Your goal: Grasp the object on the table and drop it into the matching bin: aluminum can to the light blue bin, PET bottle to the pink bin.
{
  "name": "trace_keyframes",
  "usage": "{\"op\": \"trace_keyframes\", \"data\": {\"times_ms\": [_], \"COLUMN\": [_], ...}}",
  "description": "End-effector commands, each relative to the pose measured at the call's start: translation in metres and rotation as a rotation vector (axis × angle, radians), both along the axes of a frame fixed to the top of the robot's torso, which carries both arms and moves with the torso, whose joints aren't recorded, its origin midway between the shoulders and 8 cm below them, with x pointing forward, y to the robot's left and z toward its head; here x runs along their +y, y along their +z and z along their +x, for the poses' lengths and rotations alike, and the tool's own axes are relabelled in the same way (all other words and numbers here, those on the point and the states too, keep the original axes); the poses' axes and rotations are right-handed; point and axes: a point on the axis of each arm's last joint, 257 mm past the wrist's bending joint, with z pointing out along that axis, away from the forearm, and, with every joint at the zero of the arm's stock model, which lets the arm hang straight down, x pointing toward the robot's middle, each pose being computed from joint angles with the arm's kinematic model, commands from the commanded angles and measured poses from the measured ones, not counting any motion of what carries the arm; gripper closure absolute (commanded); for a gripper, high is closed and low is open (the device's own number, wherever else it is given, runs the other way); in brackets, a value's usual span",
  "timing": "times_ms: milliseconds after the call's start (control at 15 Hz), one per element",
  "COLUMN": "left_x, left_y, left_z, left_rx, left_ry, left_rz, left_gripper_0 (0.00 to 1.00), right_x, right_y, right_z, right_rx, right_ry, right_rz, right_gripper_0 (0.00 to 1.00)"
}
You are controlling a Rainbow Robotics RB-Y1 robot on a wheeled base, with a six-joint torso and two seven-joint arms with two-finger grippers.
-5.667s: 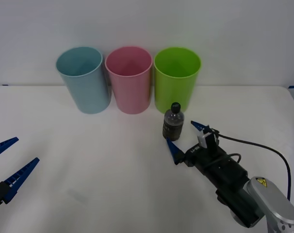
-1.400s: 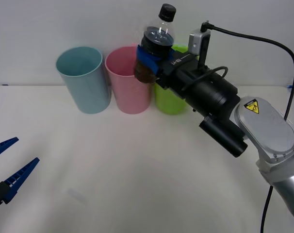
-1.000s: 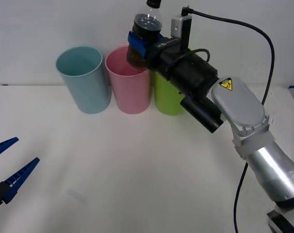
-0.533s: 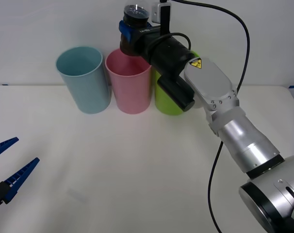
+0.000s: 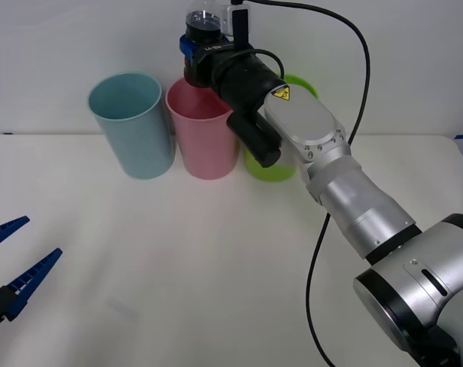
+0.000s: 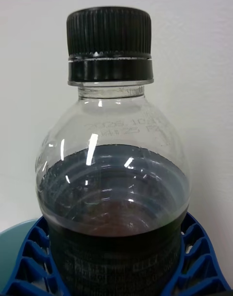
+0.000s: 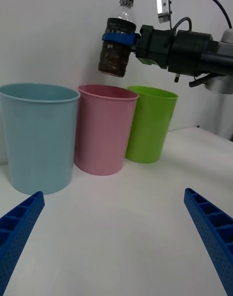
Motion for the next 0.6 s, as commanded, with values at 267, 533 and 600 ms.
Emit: {"op": "trace_keyframes", "data": {"times_ms": [267, 533, 600], "left_x": [0.0, 0.0, 0.0], "left_y": [0.0, 0.0, 0.0], "left_z": [0.0, 0.0, 0.0], "left_rx": [0.0, 0.0, 0.0], "left_ry": [0.0, 0.0, 0.0], "left_rz": [0.0, 0.0, 0.0], "left_gripper_0": [0.0, 0.0, 0.0], "right_x": [-0.0015, -0.0062, -0.007], "right_y": [-0.001, -0.0016, -0.001], "right_z": [0.0006, 0.0024, 0.0025], "right_rx": [-0.008, -0.004, -0.004], "right_ry": [-0.005, -0.009, -0.008], "right_rz": [-0.015, -0.011, -0.011], "right_gripper_0": [0.07, 0.0, 0.0]}}
